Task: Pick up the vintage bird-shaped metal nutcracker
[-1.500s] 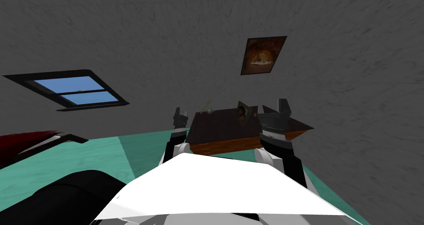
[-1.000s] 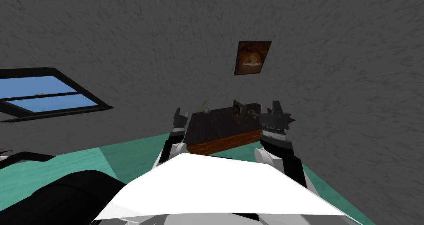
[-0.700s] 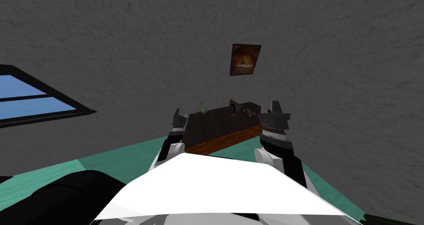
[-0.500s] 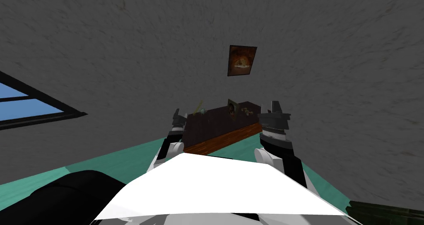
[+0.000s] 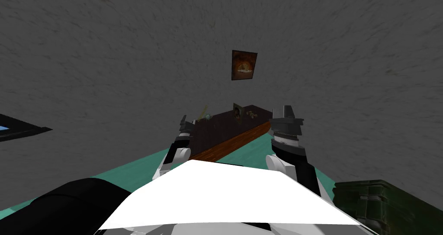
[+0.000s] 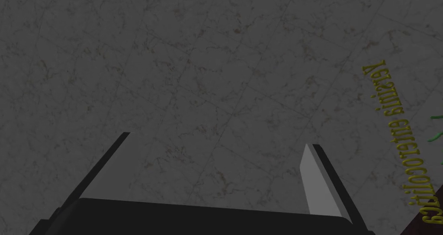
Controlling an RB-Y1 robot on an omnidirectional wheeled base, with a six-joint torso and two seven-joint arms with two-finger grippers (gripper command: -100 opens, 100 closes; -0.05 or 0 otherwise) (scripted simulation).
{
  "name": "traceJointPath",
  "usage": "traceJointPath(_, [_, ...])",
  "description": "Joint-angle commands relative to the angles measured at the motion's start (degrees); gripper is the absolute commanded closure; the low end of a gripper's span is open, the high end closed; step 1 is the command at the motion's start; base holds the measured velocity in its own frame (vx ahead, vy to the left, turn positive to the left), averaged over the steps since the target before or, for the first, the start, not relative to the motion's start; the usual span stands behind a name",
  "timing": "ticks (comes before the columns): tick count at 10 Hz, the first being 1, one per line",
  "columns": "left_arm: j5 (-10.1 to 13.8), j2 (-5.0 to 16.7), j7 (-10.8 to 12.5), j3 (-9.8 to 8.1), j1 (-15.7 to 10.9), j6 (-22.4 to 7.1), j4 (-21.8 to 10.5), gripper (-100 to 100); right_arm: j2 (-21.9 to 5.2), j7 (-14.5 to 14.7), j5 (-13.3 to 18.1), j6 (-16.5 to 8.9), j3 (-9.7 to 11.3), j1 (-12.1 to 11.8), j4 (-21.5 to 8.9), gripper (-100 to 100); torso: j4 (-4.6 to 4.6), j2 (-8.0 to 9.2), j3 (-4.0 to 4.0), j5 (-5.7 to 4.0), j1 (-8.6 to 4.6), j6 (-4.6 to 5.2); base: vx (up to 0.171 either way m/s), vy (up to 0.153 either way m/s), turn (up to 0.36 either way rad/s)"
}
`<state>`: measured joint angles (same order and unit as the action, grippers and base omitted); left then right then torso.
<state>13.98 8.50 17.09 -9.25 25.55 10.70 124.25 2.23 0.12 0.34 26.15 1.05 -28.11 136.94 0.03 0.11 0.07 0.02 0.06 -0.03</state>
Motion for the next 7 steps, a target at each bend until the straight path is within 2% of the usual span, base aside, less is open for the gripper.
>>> traceJointPath(1, [1.25,0.48,2.86,-1.64,-0.39,-1.88,-1.55,-100,0.00,0.00,0.00,0.00,0.00,0.00,0.00,0,0.00,0.00,0.00,0.00,0.00,0.00,-0.037,-0.005,-0.244])
traceJointPath(2, [1.25,0.48,4.51,-1.64,-0.39,-1.88,-1.55,-100,0.00,0.00,0.00,0.00,0.01,0.01,0.00,0,0.00,0.01,0.00,0.00,-0.01,0.04,-0.031,0.000,-0.176])
traceJointPath(3, [2.26,0.73,6.16,-3.04,-0.82,-3.56,-3.09,-100,0.00,0.00,0.00,0.00,0.00,0.00,0.00,0,0.00,-0.01,0.00,0.00,-0.01,0.00,-0.032,-0.009,-0.321])
traceJointPath(4, [2.26,0.73,7.84,-3.04,-0.82,-3.56,-3.09,-100,0.00,0.00,0.00,0.00,0.01,0.01,0.00,0,0.00,-0.01,-0.01,-0.01,-0.03,0.04,-0.032,-0.002,-0.123])
traceJointPath(5, [2.26,0.73,8.40,-3.04,-0.82,-3.56,-3.09,-100,0.00,0.00,0.00,0.00,0.00,0.00,0.00,0,0.00,-0.01,-0.01,0.00,-0.01,-0.01,-0.015,-0.001,0.034])
traceJointPath(6, [3.26,0.94,10.72,-4.47,-1.24,-5.29,-4.75,-100,0.00,0.00,0.00,0.00,0.00,-0.01,0.00,0,-0.01,-0.06,-0.03,0.00,0.00,-0.02,-0.019,-0.011,-0.308])
traceJointPath(7, [3.26,0.94,12.06,-4.47,-1.24,-5.29,-4.75,-100,0.00,0.00,0.00,0.00,0.01,0.01,0.00,0,-0.02,-0.06,-0.04,-0.01,-0.04,0.05,-0.023,-0.002,-0.183])
